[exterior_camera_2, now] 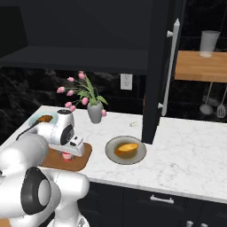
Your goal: From the different types of pastries on the counter, select a croissant and place it on the cutting board. Then retrieve a jar of jam from the cabinet and place it alongside the croissant on the cutting board.
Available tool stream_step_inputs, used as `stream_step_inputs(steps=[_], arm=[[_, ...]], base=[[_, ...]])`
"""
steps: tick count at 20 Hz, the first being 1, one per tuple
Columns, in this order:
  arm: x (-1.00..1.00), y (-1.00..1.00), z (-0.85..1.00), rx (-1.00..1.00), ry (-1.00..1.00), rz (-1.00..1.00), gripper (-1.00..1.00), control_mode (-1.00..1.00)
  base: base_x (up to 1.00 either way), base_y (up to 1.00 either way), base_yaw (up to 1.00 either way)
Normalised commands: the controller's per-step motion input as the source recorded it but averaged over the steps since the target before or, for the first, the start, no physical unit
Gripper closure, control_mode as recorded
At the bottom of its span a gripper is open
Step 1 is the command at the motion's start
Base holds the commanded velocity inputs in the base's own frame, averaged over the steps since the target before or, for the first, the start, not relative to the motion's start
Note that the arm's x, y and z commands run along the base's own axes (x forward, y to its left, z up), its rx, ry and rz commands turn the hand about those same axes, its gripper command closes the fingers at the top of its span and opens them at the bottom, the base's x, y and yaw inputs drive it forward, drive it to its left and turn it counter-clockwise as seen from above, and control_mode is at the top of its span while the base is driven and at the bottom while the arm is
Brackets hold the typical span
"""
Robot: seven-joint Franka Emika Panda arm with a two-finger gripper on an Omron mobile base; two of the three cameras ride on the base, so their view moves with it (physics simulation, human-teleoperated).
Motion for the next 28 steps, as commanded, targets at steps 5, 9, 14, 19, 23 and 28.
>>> stream_step_inputs(steps=[5,9,14,19,23,28], arm=[[-0.18,-0.02,0.11,0.11,0.00,0.00,-1.00,-1.00],[-0.12,0.00,0.43,0.08,0.00,0.00,-1.00,-1.00],[0.04,0.24,0.55,0.00,0.00,0.00,-1.00,-1.00],[0.21,0.82,0.36,-0.05,0.00,-0.05,-1.00,-1.00],[0.51,1.00,0.29,-0.08,0.00,-0.11,-1.00,-1.00],[0.78,0.84,0.30,-0.04,0.00,-0.15,-1.00,-1.00]], base=[[0.00,0.00,0.00],[0.00,0.00,0.00],[0.00,0.00,0.00],[0.00,0.00,0.00],[0.00,0.00,0.00],[0.00,0.00,0.00]])
